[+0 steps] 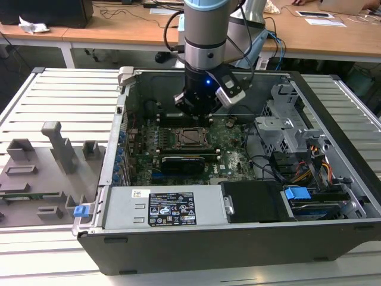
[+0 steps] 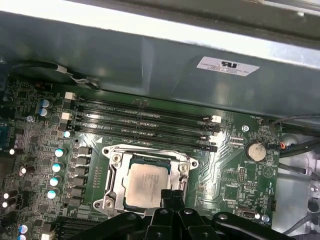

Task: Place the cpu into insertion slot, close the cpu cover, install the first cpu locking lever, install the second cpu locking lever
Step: 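Install the second cpu locking lever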

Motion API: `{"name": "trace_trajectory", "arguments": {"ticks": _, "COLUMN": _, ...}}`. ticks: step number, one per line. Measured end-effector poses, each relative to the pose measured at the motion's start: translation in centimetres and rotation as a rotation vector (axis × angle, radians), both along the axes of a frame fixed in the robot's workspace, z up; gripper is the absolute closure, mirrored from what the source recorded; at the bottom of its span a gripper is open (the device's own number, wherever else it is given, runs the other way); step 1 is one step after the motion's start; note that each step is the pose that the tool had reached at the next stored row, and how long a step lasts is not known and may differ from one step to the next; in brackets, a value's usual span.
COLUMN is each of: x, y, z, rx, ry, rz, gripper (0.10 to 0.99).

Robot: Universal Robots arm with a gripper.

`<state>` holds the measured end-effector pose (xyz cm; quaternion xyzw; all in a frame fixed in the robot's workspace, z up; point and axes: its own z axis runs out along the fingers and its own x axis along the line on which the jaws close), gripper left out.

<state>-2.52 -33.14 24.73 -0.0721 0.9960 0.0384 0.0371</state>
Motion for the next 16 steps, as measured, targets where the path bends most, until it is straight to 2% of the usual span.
{"name": "trace_trajectory", "arguments": {"ticks": 4, "x": -0.01, "y": -0.88, "z": 0.00, "rx": 0.000, "ry": 0.0002, "rz": 0.000, "gripper": 0.980}}
{"name": "trace_trajectory", "arguments": {"ticks": 16, "x": -0.01, "y": -1.68, "z": 0.00, "rx": 0.000, "ry": 0.0003, "rz": 0.000, "gripper": 0.980}}
